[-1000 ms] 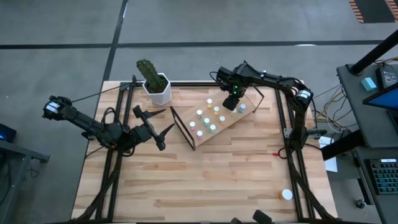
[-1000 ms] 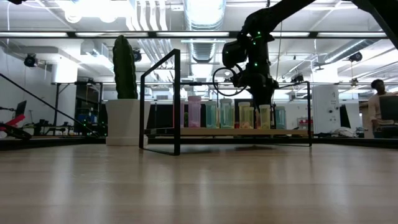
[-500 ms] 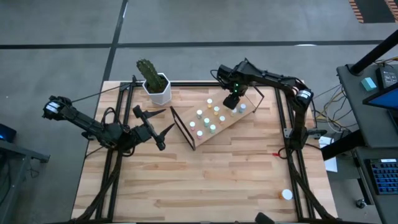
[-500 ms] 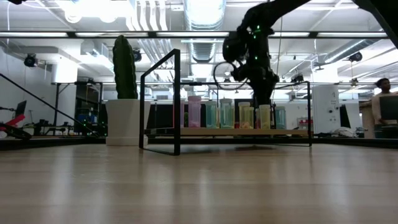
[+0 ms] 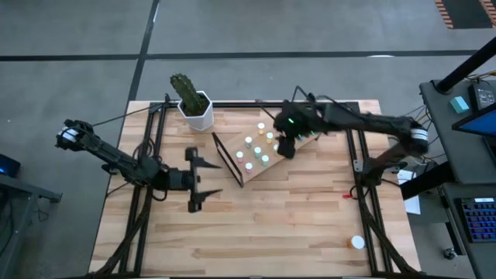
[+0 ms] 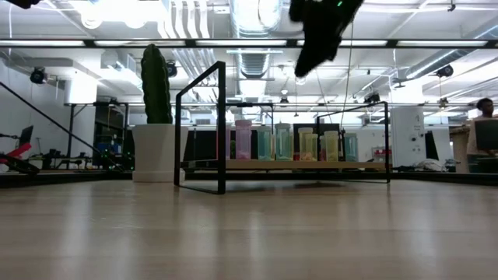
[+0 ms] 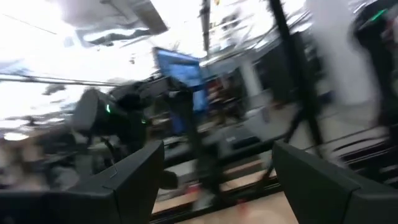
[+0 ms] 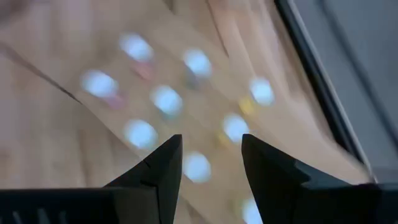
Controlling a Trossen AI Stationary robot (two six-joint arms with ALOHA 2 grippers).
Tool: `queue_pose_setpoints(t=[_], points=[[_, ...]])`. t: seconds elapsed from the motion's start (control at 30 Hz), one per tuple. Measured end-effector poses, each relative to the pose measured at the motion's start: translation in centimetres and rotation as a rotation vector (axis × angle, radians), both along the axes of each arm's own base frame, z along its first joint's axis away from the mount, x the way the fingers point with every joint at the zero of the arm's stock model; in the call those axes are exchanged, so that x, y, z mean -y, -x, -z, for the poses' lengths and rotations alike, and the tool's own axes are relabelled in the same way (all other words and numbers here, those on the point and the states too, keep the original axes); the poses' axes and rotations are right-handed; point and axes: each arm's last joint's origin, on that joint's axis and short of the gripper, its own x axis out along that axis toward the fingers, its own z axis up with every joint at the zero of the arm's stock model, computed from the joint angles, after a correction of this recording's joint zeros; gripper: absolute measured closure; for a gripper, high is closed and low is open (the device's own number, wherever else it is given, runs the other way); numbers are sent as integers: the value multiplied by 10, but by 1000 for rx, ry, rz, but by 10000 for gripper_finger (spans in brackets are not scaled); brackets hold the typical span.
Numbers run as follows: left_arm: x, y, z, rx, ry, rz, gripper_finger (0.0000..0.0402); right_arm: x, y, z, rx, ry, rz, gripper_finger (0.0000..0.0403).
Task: Pick and place medicine bottles onto shelf by color
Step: Put the orange pill bottle on the shelf aligned with the other orange pill bottle
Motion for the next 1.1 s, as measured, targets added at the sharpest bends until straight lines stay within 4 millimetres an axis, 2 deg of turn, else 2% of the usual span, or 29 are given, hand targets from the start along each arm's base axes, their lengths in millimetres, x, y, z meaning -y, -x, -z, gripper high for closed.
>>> queue_pose_setpoints(t=[0.17, 0.37, 0.67, 1.1], points=[[5, -9, 7, 0, 80, 56, 121, -45, 19, 1, 308, 109, -190, 245], [6, -15, 8, -13, 93, 2, 121, -76, 40, 22, 520, 196, -347, 245], [4, -19, 5, -6, 97, -13, 121, -82, 58, 42, 539, 161, -341, 245], [1, -19, 7, -11, 96, -34, 121, -82, 50, 48, 545, 176, -350, 245]])
